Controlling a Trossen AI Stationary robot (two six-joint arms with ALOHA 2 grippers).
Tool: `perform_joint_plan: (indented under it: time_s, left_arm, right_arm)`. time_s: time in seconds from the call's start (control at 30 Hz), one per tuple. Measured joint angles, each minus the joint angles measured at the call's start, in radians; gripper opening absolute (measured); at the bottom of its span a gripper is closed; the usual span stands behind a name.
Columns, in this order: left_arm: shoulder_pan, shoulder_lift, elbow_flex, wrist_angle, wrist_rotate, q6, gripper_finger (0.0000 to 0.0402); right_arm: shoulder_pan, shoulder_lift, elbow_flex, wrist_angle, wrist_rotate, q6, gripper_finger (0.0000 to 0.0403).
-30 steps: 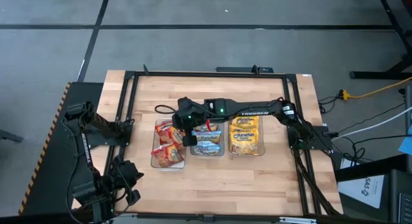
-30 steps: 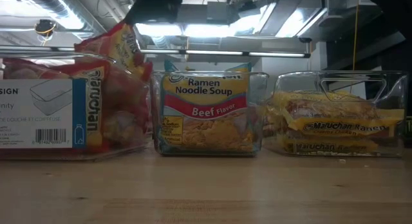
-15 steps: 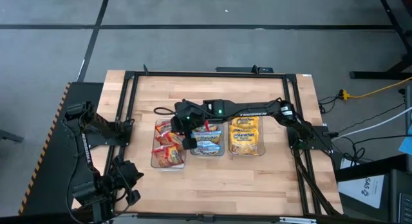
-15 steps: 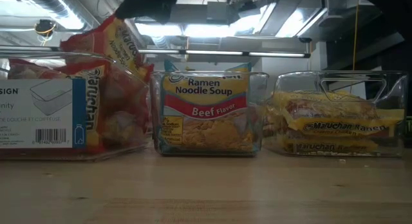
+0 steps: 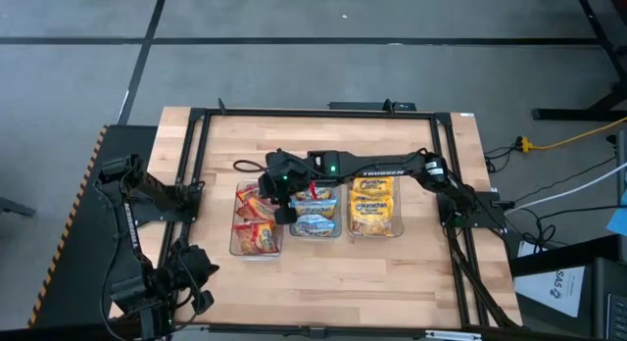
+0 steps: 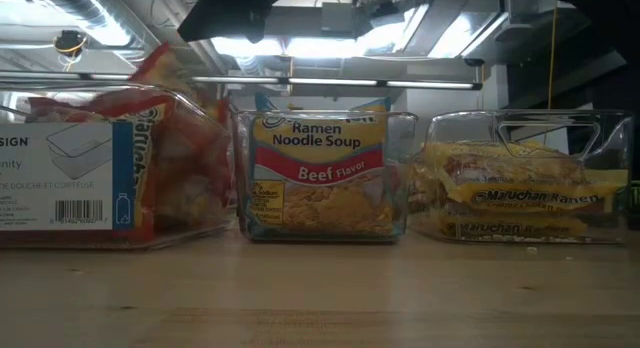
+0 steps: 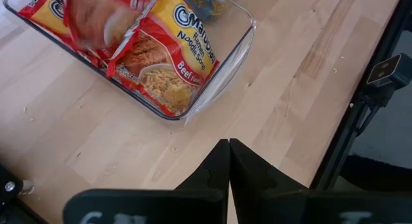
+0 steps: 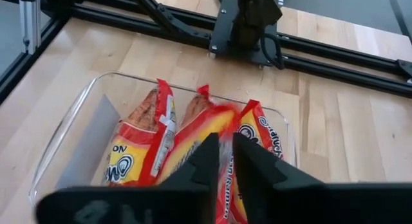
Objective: Sort Maruchan noodles
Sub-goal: Adjust the red noodle pack
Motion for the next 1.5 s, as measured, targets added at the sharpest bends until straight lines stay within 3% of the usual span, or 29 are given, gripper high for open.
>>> perform_joint_plan:
  time_s: [0.3, 0.5, 0.8, 0.93, 1.27, 1.5]
  left_arm:
    - [0.0, 0.0, 0.0, 0.001, 0.0, 0.0, 0.0]
    - [0.0, 0.0, 0.0, 0.002, 0.0, 0.0, 0.0]
    - [0.0, 0.0, 0.0, 0.002, 0.0, 0.023, 0.0]
    - [0.0, 0.0, 0.0, 0.002, 0.0, 0.033, 0.0]
    - [-0.002, 0.014, -0.001, 0.023, -0.001, 0.052, 0.0]
    - [-0.003, 0.066, -0.001, 0.031, 0.017, 0.051, 0.0]
  right_arm:
    - [0.001, 0.0, 0.0, 0.014, 0.007, 0.063, 0.0122]
    - [0.01, 0.0, 0.0, -0.12, -0.148, 0.143, 0.0132]
    - [0.084, 0.023, -0.076, -0.094, -0.056, 0.179, 0.0135]
    - [0.092, 0.036, -0.103, -0.079, 0.048, 0.178, 0.0151]
    - [0.095, 0.061, -0.102, -0.051, 0.004, 0.205, 0.0158]
    - [0.094, 0.058, -0.081, -0.04, 0.113, 0.206, 0.0157]
